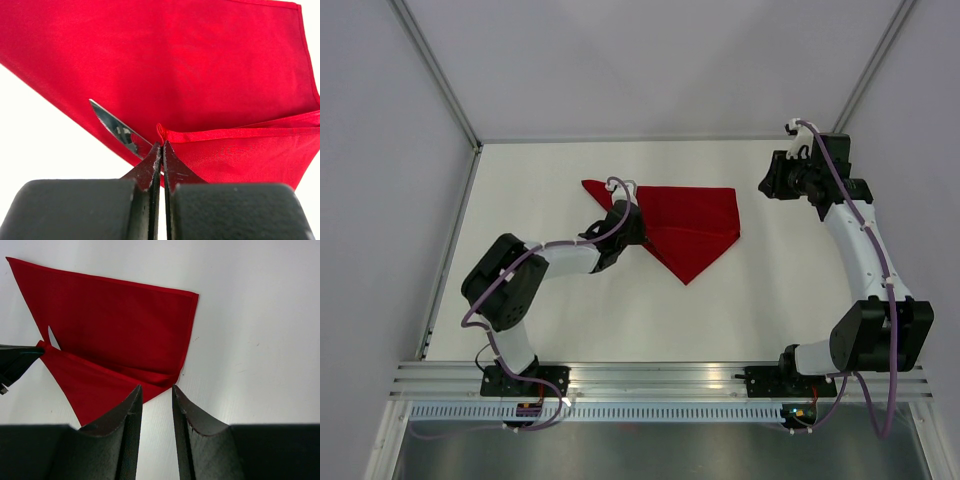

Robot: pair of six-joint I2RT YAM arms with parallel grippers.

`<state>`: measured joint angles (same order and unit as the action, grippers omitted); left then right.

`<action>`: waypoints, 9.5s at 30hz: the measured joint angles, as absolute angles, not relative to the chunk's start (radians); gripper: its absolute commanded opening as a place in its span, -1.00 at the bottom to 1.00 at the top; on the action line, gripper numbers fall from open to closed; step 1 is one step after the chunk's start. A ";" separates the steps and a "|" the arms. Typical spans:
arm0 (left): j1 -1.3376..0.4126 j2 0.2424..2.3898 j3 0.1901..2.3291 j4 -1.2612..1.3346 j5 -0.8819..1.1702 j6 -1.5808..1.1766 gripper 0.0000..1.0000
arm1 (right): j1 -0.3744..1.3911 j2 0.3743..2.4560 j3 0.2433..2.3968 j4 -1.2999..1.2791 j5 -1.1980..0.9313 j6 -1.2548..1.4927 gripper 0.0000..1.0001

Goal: Fold the napkin, place the utensils inside, and roll it up
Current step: Fold the napkin

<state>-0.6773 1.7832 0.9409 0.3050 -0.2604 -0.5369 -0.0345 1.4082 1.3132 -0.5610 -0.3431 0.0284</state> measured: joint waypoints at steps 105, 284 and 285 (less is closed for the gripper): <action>-0.150 2.150 1.382 0.147 0.084 -0.835 -0.95 | 0.033 1.425 1.303 -0.583 -0.340 -0.023 -0.36; -0.488 1.777 0.976 -0.033 0.015 -0.612 0.11 | 0.157 2.160 1.610 -0.587 -0.258 0.064 -0.31; -0.485 1.765 0.978 -0.046 0.006 -0.608 0.11 | 0.156 2.152 1.603 -0.588 -0.251 0.061 -0.25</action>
